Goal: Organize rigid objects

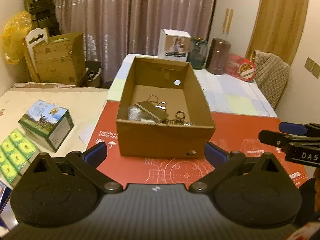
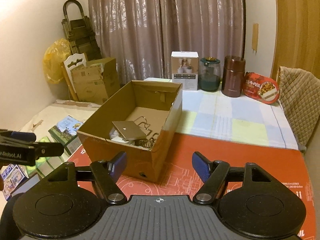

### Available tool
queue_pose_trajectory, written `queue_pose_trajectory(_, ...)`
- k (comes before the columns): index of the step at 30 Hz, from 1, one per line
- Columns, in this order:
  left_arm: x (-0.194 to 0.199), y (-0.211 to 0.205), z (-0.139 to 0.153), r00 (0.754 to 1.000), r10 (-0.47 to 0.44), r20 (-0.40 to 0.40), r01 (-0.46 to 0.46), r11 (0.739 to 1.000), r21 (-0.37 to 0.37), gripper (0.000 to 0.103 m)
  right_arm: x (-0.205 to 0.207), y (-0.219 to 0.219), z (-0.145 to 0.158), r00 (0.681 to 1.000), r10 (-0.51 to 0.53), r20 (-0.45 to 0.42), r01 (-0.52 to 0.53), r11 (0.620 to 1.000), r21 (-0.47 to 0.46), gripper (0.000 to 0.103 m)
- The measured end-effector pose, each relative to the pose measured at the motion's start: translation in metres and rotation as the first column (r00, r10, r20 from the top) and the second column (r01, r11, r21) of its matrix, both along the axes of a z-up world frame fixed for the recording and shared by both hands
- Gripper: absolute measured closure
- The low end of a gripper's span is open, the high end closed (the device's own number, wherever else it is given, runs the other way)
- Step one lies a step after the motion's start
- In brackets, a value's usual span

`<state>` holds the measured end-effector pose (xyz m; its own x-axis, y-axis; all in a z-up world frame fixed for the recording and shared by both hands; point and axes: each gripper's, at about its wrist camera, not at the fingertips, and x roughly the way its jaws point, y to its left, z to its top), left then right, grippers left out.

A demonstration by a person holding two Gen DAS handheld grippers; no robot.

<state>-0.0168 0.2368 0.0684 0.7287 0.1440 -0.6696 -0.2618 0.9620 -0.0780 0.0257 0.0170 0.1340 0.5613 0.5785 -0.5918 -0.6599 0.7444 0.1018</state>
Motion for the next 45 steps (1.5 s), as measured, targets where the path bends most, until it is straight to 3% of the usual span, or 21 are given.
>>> queue_pose_trajectory(18,-0.014,-0.030,0.002,1.000,-0.016,-0.003,0.016,0.999,0.037,0.001,-0.018,-0.018,-0.002,1.000,-0.003,0.008,0.003,1.000,-0.011,0.033)
queue_pose_trajectory(45,-0.015,-0.037,-0.003,0.999,-0.038,-0.009,0.038,0.998,0.053,0.001,-0.018,-0.023,-0.014,0.999,-0.023,-0.024,0.022,0.999,-0.027,0.033)
